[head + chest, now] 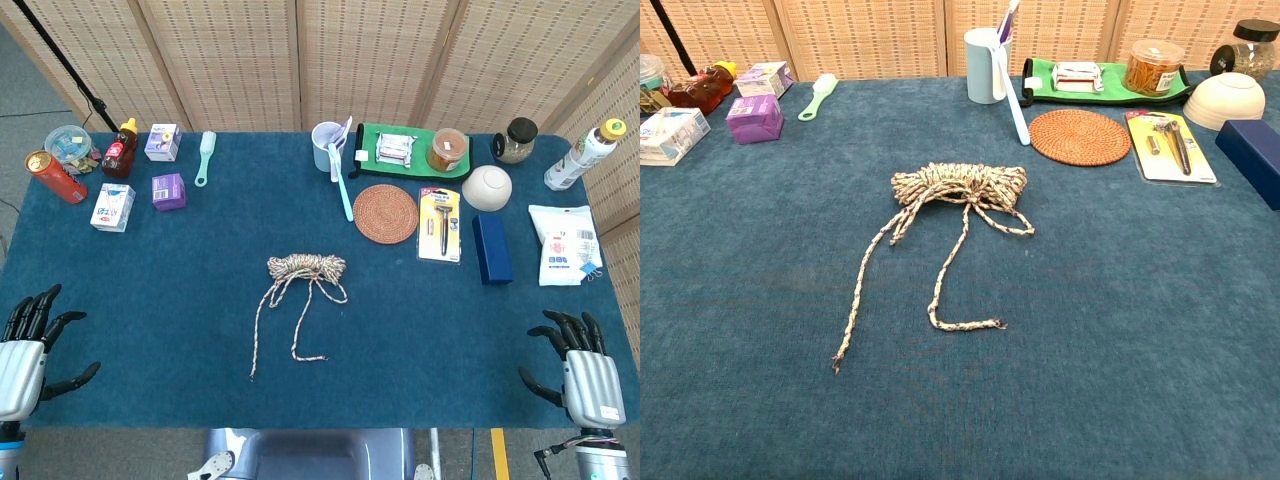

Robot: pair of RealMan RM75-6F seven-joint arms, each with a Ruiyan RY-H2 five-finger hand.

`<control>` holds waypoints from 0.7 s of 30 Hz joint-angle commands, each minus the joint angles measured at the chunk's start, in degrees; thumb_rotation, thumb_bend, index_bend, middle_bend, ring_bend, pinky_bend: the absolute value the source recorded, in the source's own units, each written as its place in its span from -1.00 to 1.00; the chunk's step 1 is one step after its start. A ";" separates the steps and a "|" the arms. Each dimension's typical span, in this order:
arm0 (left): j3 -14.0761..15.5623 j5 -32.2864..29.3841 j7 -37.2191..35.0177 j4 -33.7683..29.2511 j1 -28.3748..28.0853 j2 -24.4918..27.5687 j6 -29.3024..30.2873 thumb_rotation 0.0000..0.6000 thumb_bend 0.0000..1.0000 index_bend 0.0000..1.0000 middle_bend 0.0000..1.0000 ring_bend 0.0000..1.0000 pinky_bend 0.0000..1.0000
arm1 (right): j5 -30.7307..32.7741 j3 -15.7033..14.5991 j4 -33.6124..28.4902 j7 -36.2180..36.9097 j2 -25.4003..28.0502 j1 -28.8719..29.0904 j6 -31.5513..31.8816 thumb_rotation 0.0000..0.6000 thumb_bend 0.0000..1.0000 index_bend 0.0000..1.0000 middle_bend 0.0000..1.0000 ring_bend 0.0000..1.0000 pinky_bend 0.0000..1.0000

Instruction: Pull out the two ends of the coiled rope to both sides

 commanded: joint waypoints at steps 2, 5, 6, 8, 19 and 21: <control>0.06 0.16 -0.18 -0.44 -0.20 0.51 -0.36 0.71 -0.71 -0.41 -0.91 -0.97 -1.00 | 0.06 0.03 0.06 0.00 0.11 0.22 -0.40 1.00 -0.51 -0.28 -0.60 -0.69 -1.00; -0.05 0.39 -0.22 -0.68 -0.37 0.90 -0.38 0.71 -0.71 -0.41 -0.91 -0.97 -1.00 | -0.06 0.18 -0.07 0.75 0.55 0.86 -1.35 1.00 -0.51 -0.28 -0.60 -0.69 -1.00; -0.11 0.48 -0.19 -0.76 -0.45 1.05 -0.39 0.71 -0.71 -0.41 -0.91 -0.97 -1.00 | -0.23 0.33 -0.10 1.04 0.75 1.17 -1.64 1.00 -0.51 -0.28 -0.60 -0.69 -1.00; -0.24 0.59 -0.12 -1.00 -0.61 1.41 -0.45 0.71 -0.71 -0.41 -0.91 -0.97 -1.00 | -0.46 0.74 -0.07 1.70 1.12 1.85 -2.21 1.00 -0.51 -0.29 -0.60 -0.69 -1.00; -0.97 0.41 0.39 -2.55 -1.44 3.30 -1.01 0.71 -0.71 -0.39 -0.91 -0.97 -1.00 | -3.01 3.50 0.82 5.56 2.70 9.11 -9.31 1.00 -0.50 -0.24 -0.60 -0.71 -1.00; -1.29 0.37 0.70 -2.83 -1.73 3.69 -1.12 0.71 -0.71 -0.39 -0.91 -0.97 -1.00 | -3.34 4.01 0.91 7.08 3.03 11.36 -12.00 1.00 -0.46 -0.20 -0.60 -0.72 -1.00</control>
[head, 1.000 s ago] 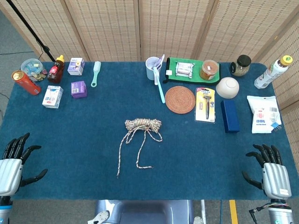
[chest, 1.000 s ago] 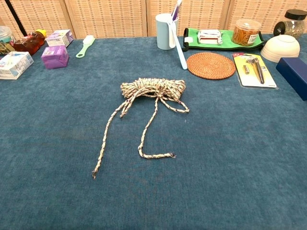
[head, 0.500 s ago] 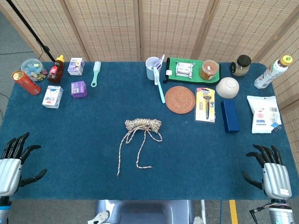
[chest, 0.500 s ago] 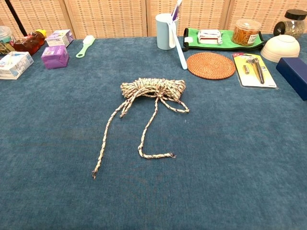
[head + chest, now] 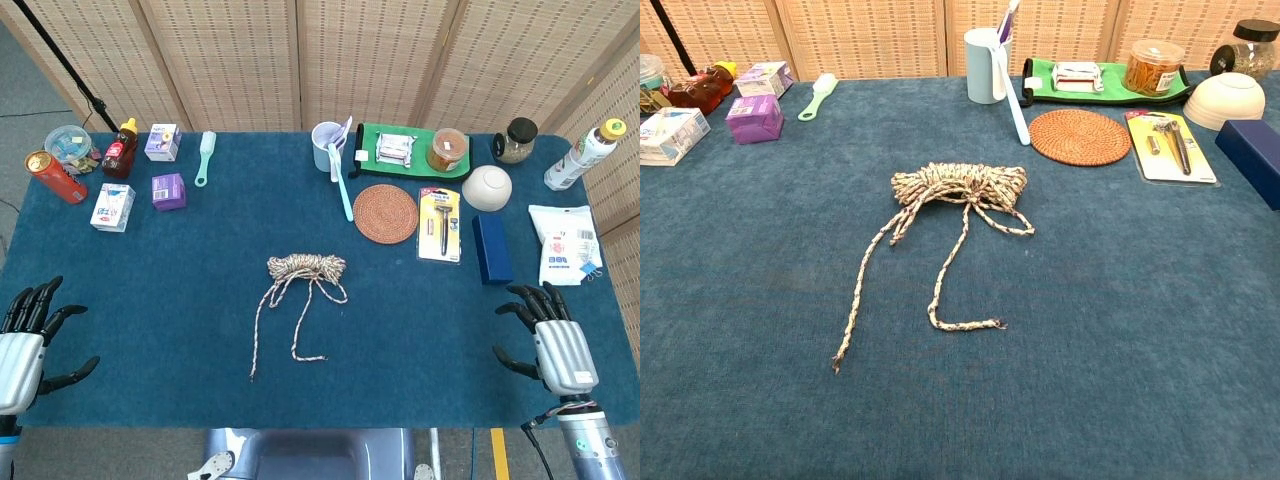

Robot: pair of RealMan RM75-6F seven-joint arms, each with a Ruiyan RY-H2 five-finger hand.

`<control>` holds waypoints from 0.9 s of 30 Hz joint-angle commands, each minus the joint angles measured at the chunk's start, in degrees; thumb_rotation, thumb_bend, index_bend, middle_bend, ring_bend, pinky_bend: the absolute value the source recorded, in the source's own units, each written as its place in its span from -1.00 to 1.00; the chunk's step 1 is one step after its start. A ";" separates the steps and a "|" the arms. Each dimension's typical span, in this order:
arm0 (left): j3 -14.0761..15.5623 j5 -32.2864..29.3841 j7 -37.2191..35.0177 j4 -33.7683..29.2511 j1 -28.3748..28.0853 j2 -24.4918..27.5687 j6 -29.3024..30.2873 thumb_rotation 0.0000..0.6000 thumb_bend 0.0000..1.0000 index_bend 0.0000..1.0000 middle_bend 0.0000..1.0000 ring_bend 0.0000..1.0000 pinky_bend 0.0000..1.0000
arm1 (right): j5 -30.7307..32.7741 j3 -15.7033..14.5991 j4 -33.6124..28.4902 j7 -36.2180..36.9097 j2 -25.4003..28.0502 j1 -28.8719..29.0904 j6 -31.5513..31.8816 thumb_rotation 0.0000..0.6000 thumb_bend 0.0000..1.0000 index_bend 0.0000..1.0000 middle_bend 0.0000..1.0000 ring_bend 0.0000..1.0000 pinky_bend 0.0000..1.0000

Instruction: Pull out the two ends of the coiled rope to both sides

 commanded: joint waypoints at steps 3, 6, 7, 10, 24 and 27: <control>-0.60 -0.20 0.51 -0.51 -0.52 0.69 -0.20 0.71 -0.71 -0.39 -0.91 -0.97 -1.00 | -1.01 1.37 0.70 3.16 0.76 5.25 -6.06 1.00 -0.39 -0.21 -0.60 -0.73 -1.00; -1.02 -0.55 0.77 -0.80 -0.90 1.21 -0.46 0.71 -0.71 -0.39 -0.91 -0.97 -1.00 | -1.71 1.91 1.48 5.12 0.41 8.23 -9.18 1.00 -0.31 -0.23 -0.60 -0.75 -1.00; -1.21 -0.70 0.89 -0.92 -1.05 1.35 -0.53 0.71 -0.71 -0.39 -0.91 -0.97 -1.00 | -1.97 2.08 1.83 5.97 0.19 9.29 -10.26 1.00 -0.28 -0.23 -0.60 -0.76 -1.00; -1.56 -1.09 1.17 -1.21 -1.38 1.56 -0.79 0.71 -0.71 -0.39 -0.91 -0.97 -1.00 | -2.66 2.25 2.91 7.84 -0.28 11.58 -12.49 1.00 -0.22 -0.26 -0.60 -0.78 -1.00; -2.39 -2.83 1.35 -1.86 -2.94 1.69 -2.62 0.71 -0.71 -0.39 -0.91 -0.97 -1.00 | -6.28 0.69 10.45 16.40 -8.38 21.58 -19.91 1.00 -0.16 -0.22 -0.56 -0.81 -1.00; -2.57 -3.01 1.23 -1.84 -3.06 1.69 -2.57 0.71 -0.71 -0.39 -0.91 -0.97 -1.00 | -6.91 0.31 11.68 17.19 -9.77 22.58 -20.06 1.00 -0.14 -0.18 -0.55 -0.81 -1.00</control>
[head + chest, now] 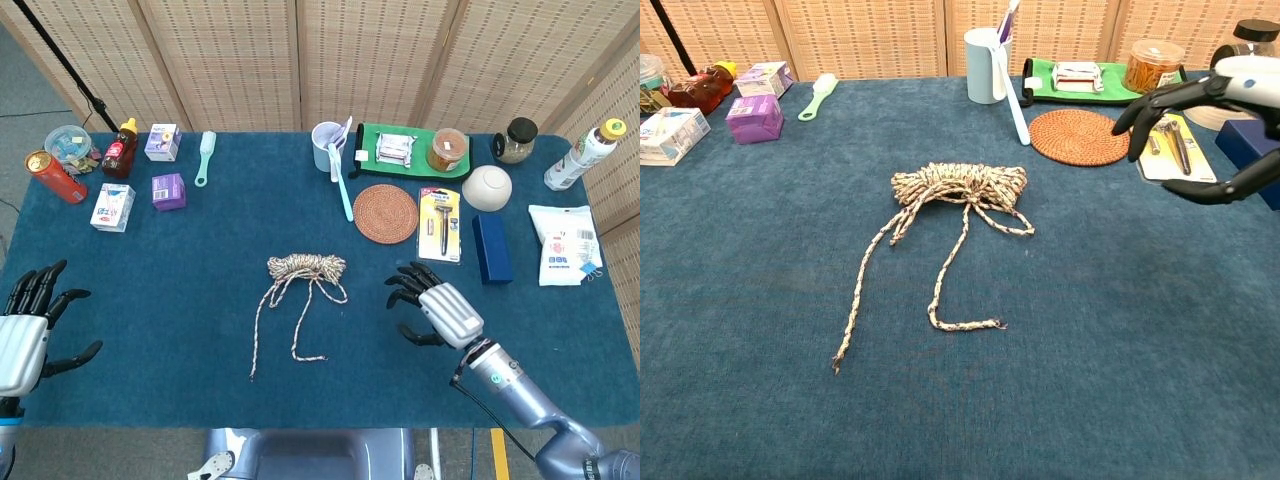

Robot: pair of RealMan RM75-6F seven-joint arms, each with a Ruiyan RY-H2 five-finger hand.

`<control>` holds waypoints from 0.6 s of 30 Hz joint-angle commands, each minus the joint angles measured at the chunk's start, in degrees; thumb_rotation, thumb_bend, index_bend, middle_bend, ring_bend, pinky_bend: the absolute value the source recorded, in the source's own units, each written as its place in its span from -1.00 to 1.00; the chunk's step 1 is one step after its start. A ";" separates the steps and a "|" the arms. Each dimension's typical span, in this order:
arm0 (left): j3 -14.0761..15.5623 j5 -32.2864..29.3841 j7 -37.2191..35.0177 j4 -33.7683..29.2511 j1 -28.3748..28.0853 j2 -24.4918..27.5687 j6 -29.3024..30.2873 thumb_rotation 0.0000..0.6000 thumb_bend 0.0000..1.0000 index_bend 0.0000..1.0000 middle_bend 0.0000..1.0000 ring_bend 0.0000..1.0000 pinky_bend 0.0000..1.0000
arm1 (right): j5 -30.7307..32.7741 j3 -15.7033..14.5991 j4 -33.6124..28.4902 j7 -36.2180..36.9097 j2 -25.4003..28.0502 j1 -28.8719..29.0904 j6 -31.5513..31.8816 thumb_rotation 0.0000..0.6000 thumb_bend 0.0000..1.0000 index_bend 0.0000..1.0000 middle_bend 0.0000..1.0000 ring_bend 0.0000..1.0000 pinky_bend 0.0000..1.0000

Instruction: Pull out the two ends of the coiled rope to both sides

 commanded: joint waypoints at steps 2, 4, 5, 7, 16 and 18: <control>-0.15 -0.19 -0.10 0.04 -0.17 0.01 -0.04 0.71 -0.71 -0.39 -0.91 -0.97 -1.00 | -1.08 -0.66 2.02 1.13 -2.22 1.62 -0.25 1.00 -0.14 -0.17 -0.56 -0.81 -1.00; -0.19 -0.30 -0.07 0.03 -0.28 0.06 -0.16 0.71 -0.71 -0.39 -0.91 -0.97 -1.00 | -1.47 -0.79 3.04 1.45 -3.32 2.31 -0.18 1.00 -0.14 -0.17 -0.61 -0.86 -1.00; -0.21 -0.34 -0.05 0.01 -0.31 0.08 -0.17 0.71 -0.71 -0.39 -0.91 -0.97 -1.00 | -1.66 -0.82 3.51 1.59 -3.82 2.58 -0.06 1.00 -0.14 -0.17 -0.64 -0.89 -1.00; -0.27 -0.42 -0.10 -0.11 -0.39 0.15 -0.20 0.71 -0.71 -0.39 -0.91 -0.97 -1.00 | -2.04 -0.88 4.81 2.15 -5.30 3.40 0.01 1.00 -0.14 -0.19 -0.73 -0.98 -1.00; -0.28 -0.69 -0.20 -0.52 -0.16 0.79 0.38 0.71 -0.71 -0.39 -0.91 -0.97 -1.00 | -2.99 -2.15 10.09 4.12 -10.60 7.11 -1.65 1.00 -0.13 -0.30 -0.94 -1.00 -1.00; -0.21 -0.74 -0.22 -0.60 -0.09 0.88 0.42 0.71 -0.71 -0.39 -0.91 -0.97 -1.00 | -3.27 -2.47 10.97 4.13 -11.54 7.53 -1.46 1.00 -0.13 -0.28 -0.94 -1.00 -1.00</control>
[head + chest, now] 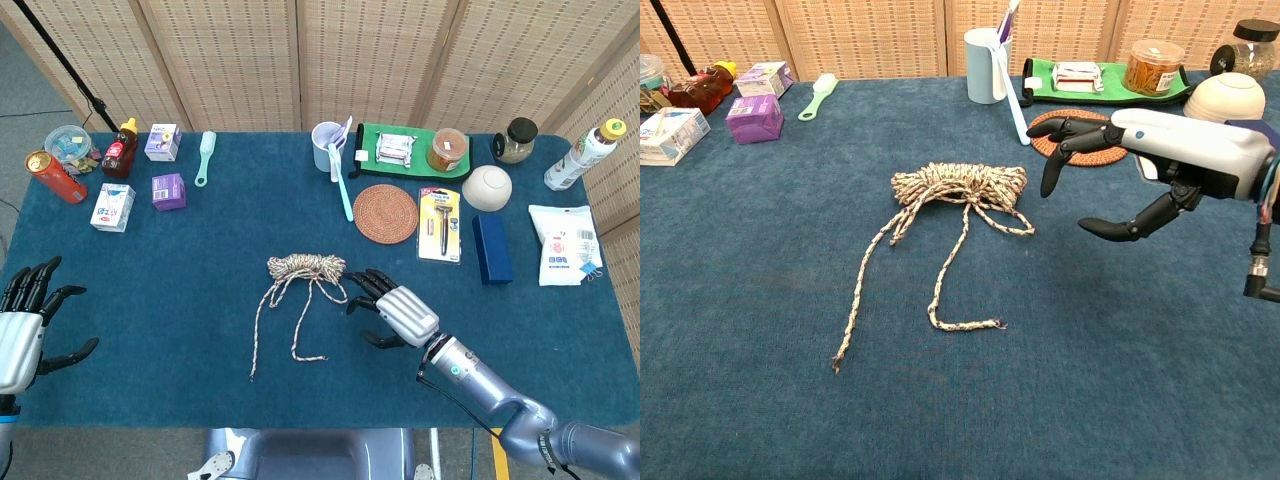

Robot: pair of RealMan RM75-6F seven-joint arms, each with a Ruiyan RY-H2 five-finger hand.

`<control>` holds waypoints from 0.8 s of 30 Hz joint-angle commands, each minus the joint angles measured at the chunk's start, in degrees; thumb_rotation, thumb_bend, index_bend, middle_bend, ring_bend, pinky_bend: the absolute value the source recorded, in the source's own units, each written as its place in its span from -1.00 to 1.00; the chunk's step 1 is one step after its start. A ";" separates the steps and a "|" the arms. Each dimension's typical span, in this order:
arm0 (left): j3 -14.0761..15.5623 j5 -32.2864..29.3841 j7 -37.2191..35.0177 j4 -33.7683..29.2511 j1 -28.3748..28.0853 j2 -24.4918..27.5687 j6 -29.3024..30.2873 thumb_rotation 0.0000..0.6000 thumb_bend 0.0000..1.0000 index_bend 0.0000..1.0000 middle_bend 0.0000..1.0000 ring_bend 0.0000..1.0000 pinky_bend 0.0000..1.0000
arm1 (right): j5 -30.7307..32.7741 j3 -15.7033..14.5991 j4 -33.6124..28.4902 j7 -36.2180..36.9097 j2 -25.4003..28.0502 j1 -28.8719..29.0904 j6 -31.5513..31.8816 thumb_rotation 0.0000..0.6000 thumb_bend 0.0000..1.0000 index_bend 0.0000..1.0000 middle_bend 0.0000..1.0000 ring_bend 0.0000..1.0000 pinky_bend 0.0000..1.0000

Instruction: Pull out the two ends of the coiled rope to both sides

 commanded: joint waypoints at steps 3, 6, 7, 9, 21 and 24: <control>0.11 -0.05 -0.03 -0.16 0.10 0.23 0.12 0.71 -0.71 -0.39 -0.91 -0.97 -1.00 | -1.52 -1.29 2.54 -0.17 -2.75 1.47 0.44 1.00 -0.13 -0.25 -0.94 -1.00 -1.00; 0.21 0.09 -0.19 -0.30 0.17 0.41 0.26 0.71 -0.71 -0.39 -0.91 -0.97 -1.00 | -2.90 -2.20 4.77 0.84 -5.36 3.39 -0.22 1.00 -0.13 -0.23 -0.95 -1.00 -1.00; 0.24 0.12 -0.21 -0.34 0.19 0.45 0.27 0.71 -0.71 -0.39 -0.91 -0.97 -1.00 | -3.21 -2.43 5.41 1.16 -5.86 3.81 -0.19 1.00 -0.14 -0.22 -0.95 -1.00 -1.00; 0.28 0.13 -0.22 -0.39 0.20 0.53 0.30 0.71 -0.71 -0.39 -0.91 -0.97 -1.00 | -3.74 -2.88 6.49 1.57 -6.79 4.56 -0.13 1.00 -0.13 -0.22 -0.94 -1.00 -1.00; 0.47 -0.05 -0.87 -0.14 0.33 0.97 0.36 0.71 -0.71 -0.39 -0.91 -0.97 -1.00 | -6.16 -4.86 13.55 3.63 -12.00 10.15 -1.56 1.00 -0.13 -0.20 -0.92 -1.00 -1.00; 0.47 -0.17 -0.98 -0.05 0.33 0.91 0.35 0.71 -0.71 -0.39 -0.91 -0.97 -1.00 | -6.34 -5.28 14.77 4.16 -12.41 11.19 -1.46 1.00 -0.13 -0.19 -0.91 -1.00 -1.00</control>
